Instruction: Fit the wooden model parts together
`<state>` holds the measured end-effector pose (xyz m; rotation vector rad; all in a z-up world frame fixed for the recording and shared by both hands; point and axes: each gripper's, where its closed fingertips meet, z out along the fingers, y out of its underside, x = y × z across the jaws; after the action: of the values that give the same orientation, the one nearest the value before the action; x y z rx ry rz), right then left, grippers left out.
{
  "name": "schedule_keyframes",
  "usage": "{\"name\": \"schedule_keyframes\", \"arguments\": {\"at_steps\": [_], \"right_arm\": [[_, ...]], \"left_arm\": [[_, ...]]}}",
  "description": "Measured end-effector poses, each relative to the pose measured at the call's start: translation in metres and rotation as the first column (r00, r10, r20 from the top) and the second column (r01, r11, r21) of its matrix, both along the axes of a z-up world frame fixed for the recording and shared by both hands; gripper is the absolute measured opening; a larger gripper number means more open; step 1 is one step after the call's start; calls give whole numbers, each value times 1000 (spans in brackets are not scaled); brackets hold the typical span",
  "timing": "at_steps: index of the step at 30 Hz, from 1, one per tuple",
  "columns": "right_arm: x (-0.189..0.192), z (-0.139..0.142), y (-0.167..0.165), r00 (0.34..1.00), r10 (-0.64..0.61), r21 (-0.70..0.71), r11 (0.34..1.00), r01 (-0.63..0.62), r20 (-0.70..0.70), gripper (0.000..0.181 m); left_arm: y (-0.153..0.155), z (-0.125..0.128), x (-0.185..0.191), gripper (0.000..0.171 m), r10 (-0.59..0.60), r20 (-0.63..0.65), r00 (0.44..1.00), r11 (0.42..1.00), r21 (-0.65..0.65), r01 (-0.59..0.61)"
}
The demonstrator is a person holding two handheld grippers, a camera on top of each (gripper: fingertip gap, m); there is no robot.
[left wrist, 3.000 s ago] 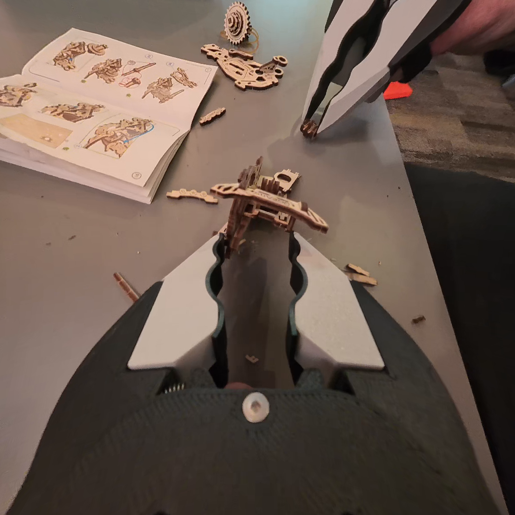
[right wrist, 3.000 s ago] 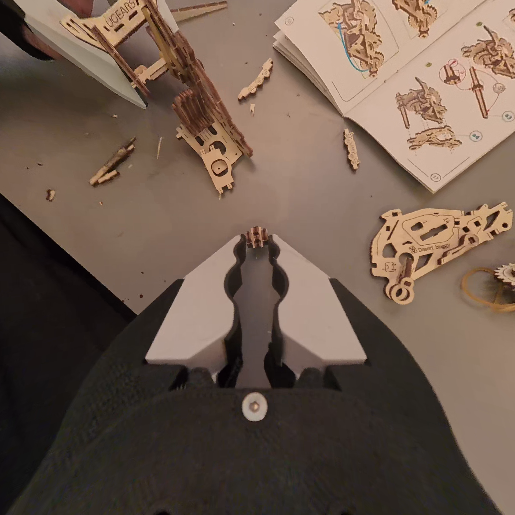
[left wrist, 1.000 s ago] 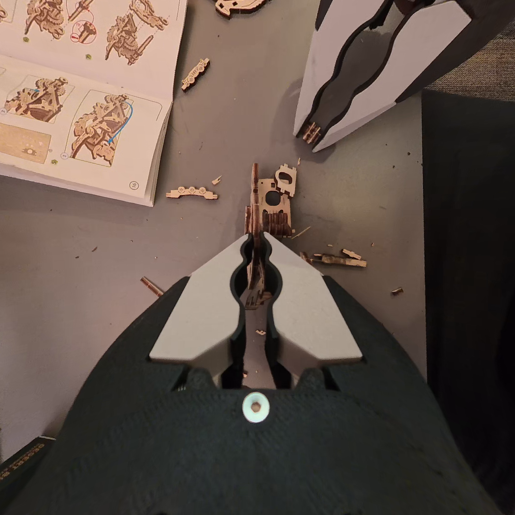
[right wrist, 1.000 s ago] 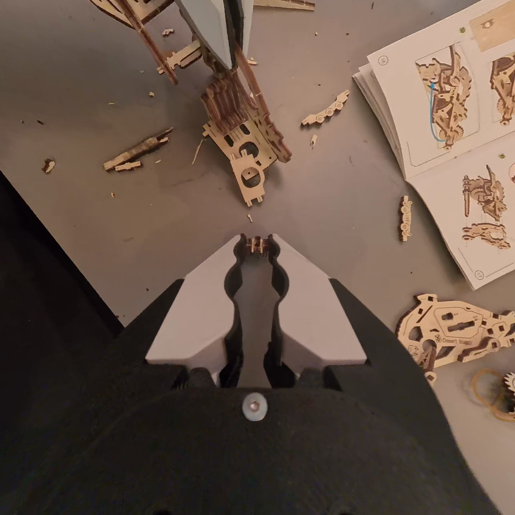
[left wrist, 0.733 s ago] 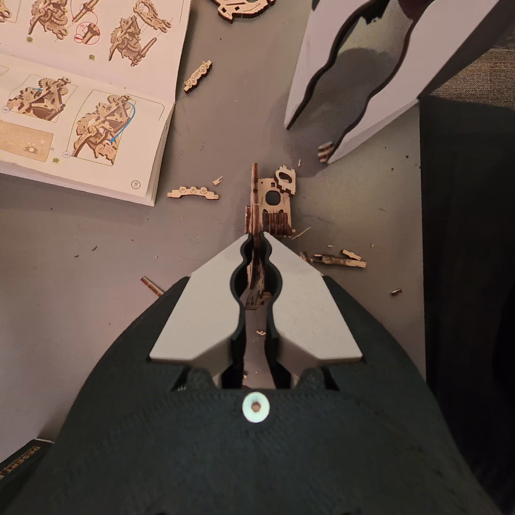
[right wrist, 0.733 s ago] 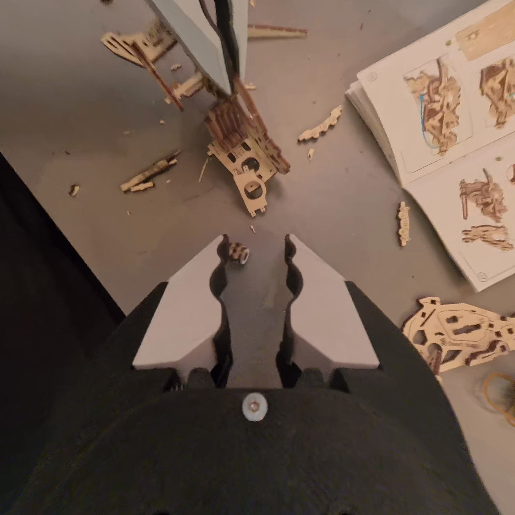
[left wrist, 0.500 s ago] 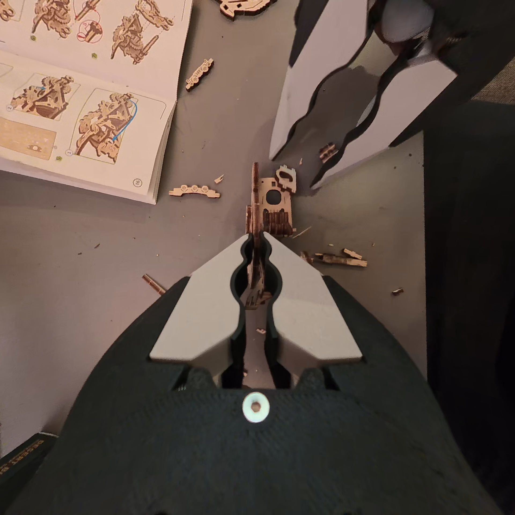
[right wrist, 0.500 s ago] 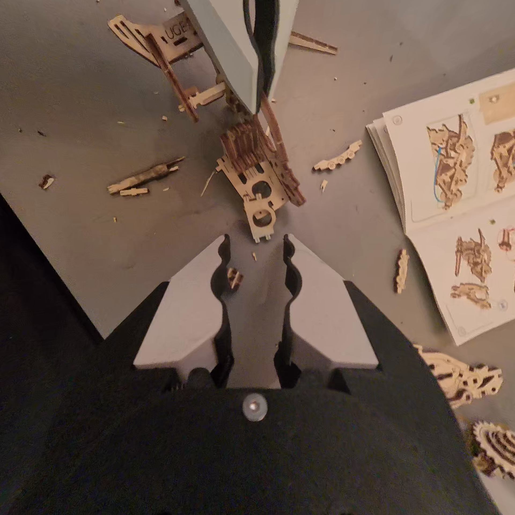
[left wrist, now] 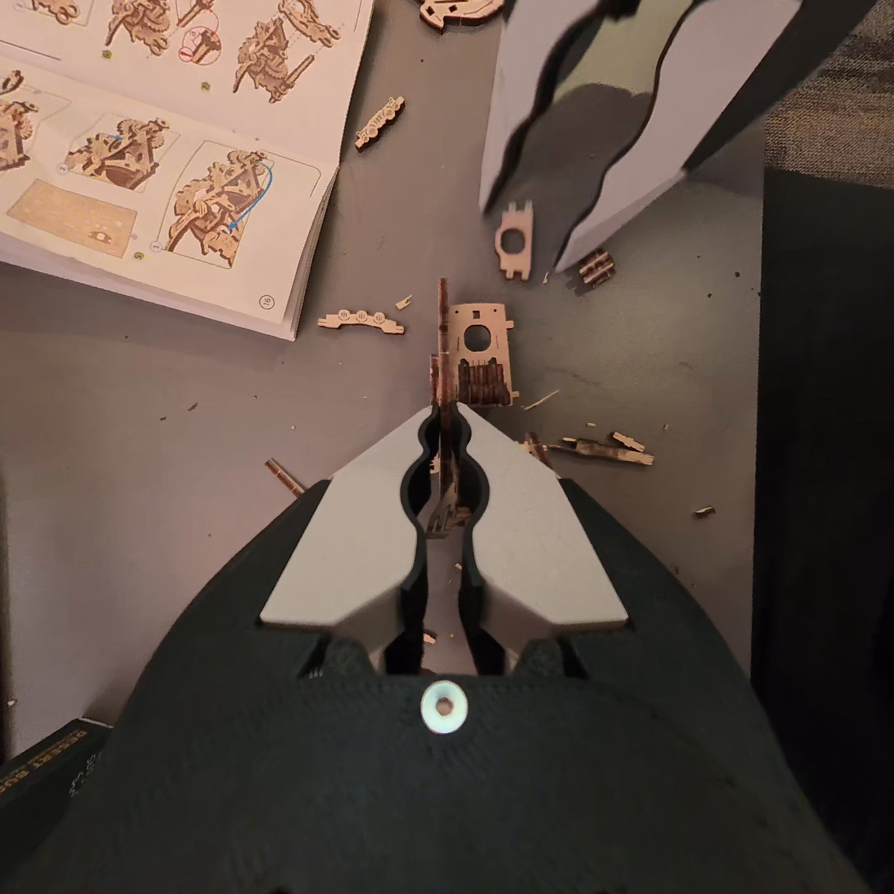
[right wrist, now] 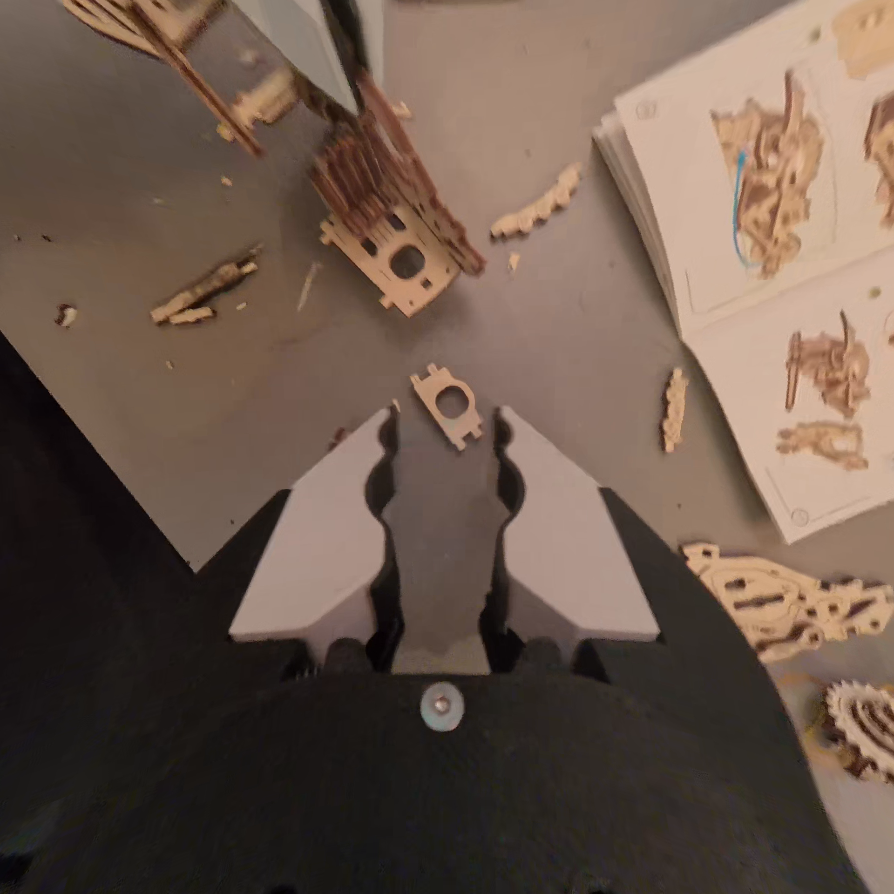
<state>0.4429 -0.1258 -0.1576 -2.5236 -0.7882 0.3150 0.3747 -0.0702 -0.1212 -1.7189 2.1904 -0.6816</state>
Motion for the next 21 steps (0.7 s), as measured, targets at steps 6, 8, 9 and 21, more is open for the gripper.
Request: {"name": "schedule_keyframes", "arguments": {"at_steps": [6,8,9,21], "right_arm": [[-2,24,-23,997,-16,13,1000,17,-80,26],[-17,22,-32,993,3,-11,1000,-4,-114,32],[-22,17,-34,995,6,-15,1000,-7,-98,35],[-40,41,-7,935,-56,31,997,71,-350,15]], "left_arm": [[0,1,-1,0,20,6,1000,1000,-1,-20],[0,2,-2,1,26,9,1000,1000,-1,-26],[0,2,-2,0,29,10,1000,1000,-3,-29],[-6,4,-4,0,57,39,998,998,-34,-56]]}}
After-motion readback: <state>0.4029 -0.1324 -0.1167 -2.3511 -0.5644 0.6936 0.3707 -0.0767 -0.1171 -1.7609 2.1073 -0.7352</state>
